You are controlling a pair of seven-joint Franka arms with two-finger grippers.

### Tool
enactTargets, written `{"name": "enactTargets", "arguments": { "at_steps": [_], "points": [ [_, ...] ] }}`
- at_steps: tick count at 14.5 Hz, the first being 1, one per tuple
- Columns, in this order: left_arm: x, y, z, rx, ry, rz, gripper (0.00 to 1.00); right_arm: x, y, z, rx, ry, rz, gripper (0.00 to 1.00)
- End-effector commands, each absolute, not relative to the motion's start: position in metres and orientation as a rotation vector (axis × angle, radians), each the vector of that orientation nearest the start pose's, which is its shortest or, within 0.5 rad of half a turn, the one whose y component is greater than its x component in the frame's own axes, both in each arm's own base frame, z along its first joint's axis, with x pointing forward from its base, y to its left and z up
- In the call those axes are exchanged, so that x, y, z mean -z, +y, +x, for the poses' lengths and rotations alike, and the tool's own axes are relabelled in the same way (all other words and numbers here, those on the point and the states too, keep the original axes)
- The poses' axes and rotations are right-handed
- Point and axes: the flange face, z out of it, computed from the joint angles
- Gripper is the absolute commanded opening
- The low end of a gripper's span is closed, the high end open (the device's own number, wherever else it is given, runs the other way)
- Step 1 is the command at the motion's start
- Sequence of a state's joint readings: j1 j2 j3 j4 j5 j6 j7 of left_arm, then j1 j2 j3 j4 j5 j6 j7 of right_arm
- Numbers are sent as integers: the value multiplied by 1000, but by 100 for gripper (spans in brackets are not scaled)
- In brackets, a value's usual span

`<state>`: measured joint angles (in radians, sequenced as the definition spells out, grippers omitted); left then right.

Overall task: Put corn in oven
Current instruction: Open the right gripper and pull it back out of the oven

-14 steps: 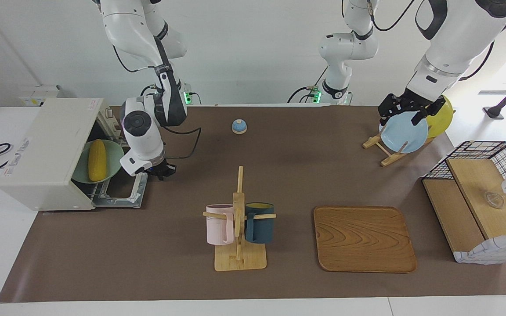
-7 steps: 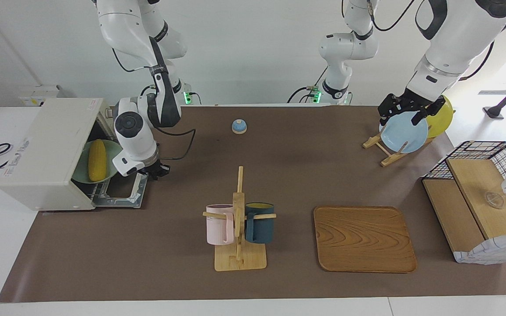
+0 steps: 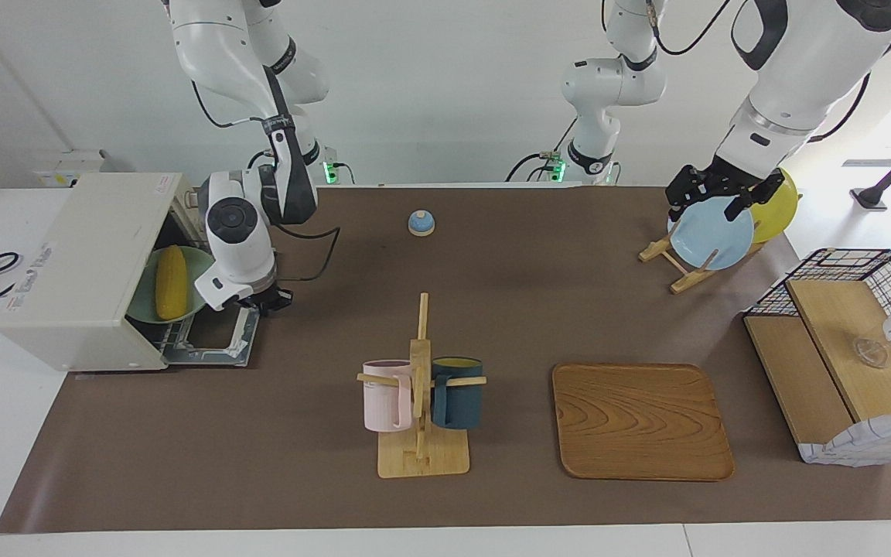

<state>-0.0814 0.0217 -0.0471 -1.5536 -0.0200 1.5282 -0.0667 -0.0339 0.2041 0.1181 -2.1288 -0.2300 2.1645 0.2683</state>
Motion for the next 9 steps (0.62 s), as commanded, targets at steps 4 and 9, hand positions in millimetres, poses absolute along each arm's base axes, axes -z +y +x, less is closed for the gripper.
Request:
{"name": "enactTargets", "arguments": {
  "at_steps": [4,9],
  "points": [
    [-620,-71,544,-82,98,-3166,100,-391,17,565,-345,55,-3405,0],
    [-620,-71,544,-82,98,-3165,100,-452,-46,546,-386,-81,-3387,0]
  ]
}}
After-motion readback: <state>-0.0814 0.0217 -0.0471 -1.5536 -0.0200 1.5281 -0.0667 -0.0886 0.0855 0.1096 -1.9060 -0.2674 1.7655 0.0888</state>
